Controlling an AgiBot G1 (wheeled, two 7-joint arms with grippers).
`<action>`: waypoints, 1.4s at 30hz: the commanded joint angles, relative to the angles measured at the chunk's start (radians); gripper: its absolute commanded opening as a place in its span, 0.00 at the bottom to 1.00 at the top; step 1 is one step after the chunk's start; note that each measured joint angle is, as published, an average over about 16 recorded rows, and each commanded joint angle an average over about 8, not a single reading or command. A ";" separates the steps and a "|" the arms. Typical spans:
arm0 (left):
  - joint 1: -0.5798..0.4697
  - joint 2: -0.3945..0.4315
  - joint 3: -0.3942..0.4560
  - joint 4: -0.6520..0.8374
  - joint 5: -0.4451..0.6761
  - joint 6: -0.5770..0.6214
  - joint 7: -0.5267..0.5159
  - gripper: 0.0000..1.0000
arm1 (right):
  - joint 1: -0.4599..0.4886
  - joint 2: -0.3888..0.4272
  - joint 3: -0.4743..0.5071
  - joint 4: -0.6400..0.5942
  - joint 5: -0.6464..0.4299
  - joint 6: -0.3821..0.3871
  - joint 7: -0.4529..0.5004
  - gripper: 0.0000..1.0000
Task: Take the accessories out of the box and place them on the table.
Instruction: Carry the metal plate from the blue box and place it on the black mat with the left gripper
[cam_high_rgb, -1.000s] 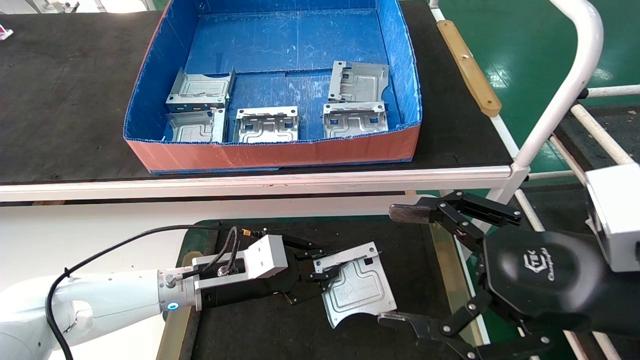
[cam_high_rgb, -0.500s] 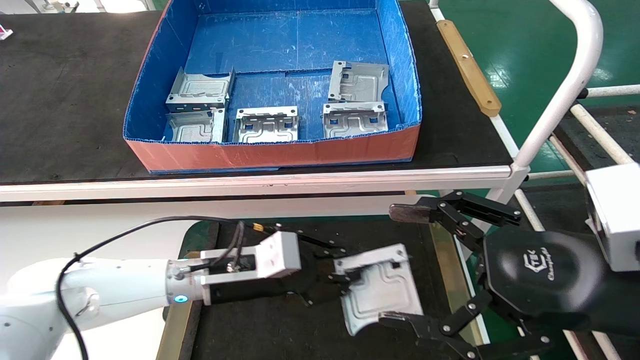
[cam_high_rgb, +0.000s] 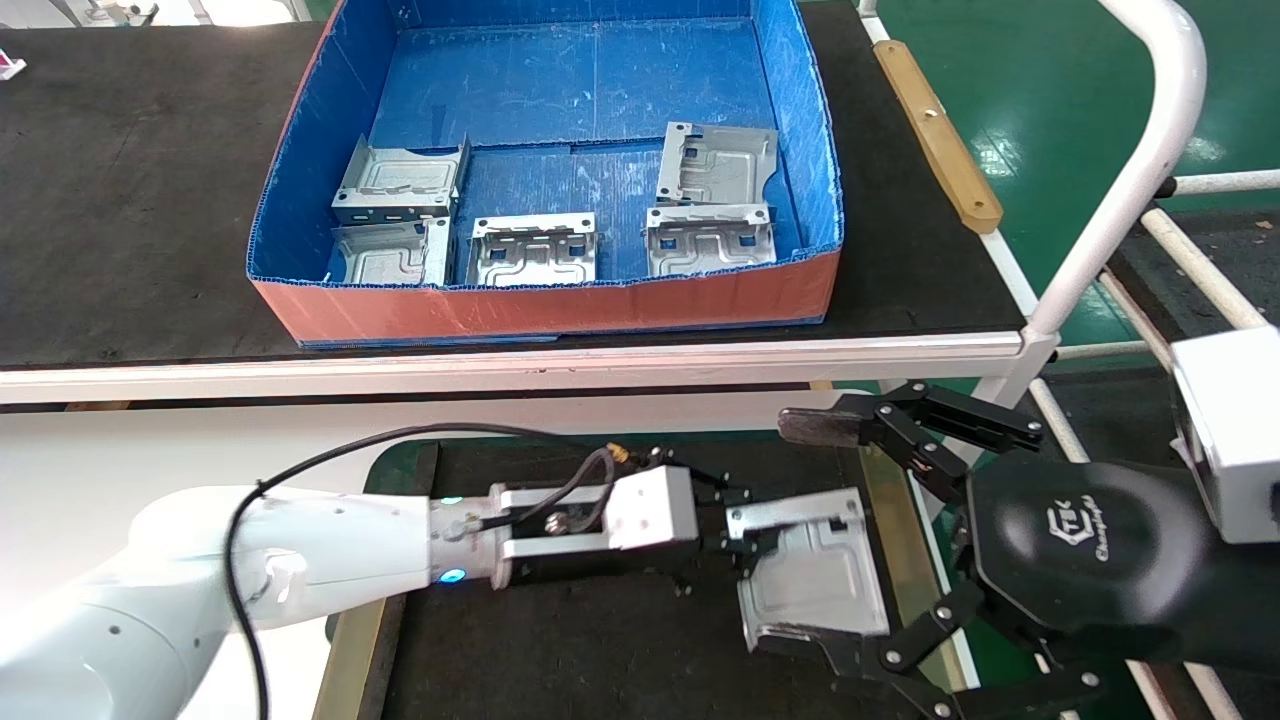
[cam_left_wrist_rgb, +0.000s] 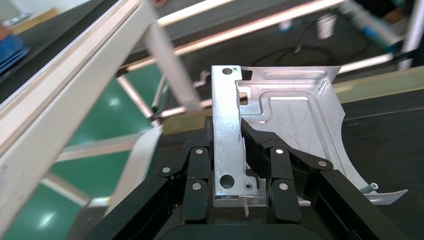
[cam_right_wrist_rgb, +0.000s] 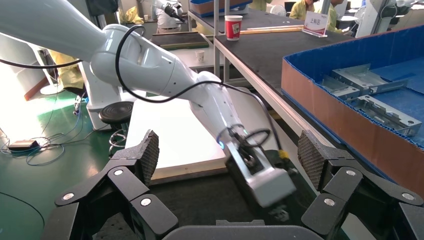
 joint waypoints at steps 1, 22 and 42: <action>0.008 0.006 0.005 -0.033 -0.004 -0.061 -0.009 0.00 | 0.000 0.000 0.000 0.000 0.000 0.000 0.000 1.00; 0.063 0.000 0.312 -0.290 -0.173 -0.410 -0.148 0.00 | 0.000 0.000 0.000 0.000 0.000 0.000 0.000 1.00; 0.041 -0.003 0.406 -0.268 -0.285 -0.413 -0.142 1.00 | 0.000 0.000 0.000 0.000 0.000 0.000 0.000 1.00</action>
